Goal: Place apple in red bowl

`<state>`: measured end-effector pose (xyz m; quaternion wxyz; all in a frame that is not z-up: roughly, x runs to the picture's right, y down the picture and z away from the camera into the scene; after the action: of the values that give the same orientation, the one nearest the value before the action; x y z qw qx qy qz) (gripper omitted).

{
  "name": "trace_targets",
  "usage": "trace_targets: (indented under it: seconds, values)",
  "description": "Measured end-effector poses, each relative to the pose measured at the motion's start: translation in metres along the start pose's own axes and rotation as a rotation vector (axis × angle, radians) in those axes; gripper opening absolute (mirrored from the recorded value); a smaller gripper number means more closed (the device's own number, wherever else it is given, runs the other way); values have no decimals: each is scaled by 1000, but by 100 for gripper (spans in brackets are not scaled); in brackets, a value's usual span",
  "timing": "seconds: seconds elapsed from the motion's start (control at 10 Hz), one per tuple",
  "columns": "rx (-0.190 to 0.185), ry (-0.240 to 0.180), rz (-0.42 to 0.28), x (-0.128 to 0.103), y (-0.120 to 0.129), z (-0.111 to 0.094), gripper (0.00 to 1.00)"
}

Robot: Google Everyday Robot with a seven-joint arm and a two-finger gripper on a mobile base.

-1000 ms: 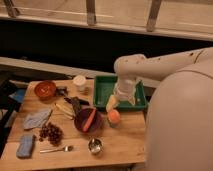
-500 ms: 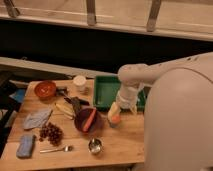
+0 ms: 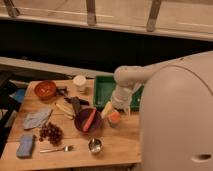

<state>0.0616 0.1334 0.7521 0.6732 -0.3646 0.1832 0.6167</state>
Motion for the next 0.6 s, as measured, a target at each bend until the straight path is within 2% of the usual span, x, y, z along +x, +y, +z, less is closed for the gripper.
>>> trace_targets:
  seconds: [0.2, 0.4, 0.6]
  values:
    - [8, -12, 18, -10, 4, 4, 80]
    - [40, -4, 19, -17, 13, 13, 80]
    - [79, 14, 33, -20, 7, 27, 79]
